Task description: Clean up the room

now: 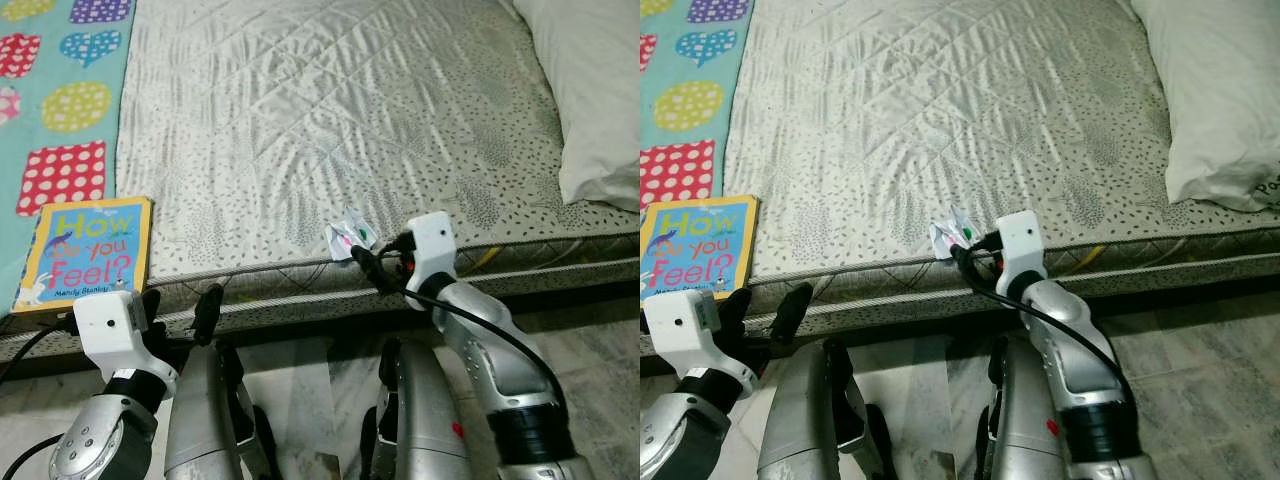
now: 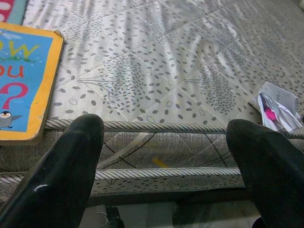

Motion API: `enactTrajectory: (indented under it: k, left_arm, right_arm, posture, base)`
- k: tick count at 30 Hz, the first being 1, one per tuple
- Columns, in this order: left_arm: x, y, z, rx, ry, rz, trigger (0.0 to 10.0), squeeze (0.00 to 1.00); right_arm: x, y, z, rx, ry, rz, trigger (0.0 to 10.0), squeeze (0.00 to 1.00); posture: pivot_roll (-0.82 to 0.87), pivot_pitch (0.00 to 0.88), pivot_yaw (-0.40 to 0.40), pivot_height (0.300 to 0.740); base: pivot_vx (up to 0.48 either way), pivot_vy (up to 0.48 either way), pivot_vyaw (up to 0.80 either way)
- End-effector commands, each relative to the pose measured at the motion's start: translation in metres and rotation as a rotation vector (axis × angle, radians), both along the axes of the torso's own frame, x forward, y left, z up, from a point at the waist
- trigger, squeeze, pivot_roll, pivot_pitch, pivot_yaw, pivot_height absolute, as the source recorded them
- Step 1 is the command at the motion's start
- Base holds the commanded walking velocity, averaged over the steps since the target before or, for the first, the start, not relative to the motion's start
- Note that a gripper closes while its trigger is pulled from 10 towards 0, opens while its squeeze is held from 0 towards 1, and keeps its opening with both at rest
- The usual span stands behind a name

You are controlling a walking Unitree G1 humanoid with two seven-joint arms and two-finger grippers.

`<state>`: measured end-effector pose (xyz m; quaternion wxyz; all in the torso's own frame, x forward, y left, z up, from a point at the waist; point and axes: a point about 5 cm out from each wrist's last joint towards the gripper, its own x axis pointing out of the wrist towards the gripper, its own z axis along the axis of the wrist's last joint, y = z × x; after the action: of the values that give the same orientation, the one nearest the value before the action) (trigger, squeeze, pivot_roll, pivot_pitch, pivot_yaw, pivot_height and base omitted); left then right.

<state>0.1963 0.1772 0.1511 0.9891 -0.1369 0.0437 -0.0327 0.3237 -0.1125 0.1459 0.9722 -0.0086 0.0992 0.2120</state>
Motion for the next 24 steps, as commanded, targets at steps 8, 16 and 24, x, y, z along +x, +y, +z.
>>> enactTrajectory:
  k: [8,16,24]
  left_arm:
    - [-0.001,0.001,0.004,0.009,-0.001,-0.007,10.0,0.00]
    - [-0.004,0.001,0.006,0.011,0.002,-0.001,10.0,0.00]
    - [-0.012,0.001,0.005,0.006,0.014,0.024,10.0,0.00]
  right_arm:
    - [0.010,0.024,0.004,0.008,-0.011,-0.051,10.0,0.00]
    - [0.014,0.043,0.005,-0.013,-0.020,-0.051,10.0,0.00]
    - [0.020,0.063,0.005,-0.072,-0.052,-0.051,10.0,0.00]
  posture:
    - [0.06,0.303,0.008,0.531]
    - [0.09,0.313,-0.003,0.531]
    - [0.09,0.328,-0.032,0.531]
  base:
    - [0.000,0.000,0.00]
    - [0.000,0.000,0.00]
    - [0.000,0.000,0.00]
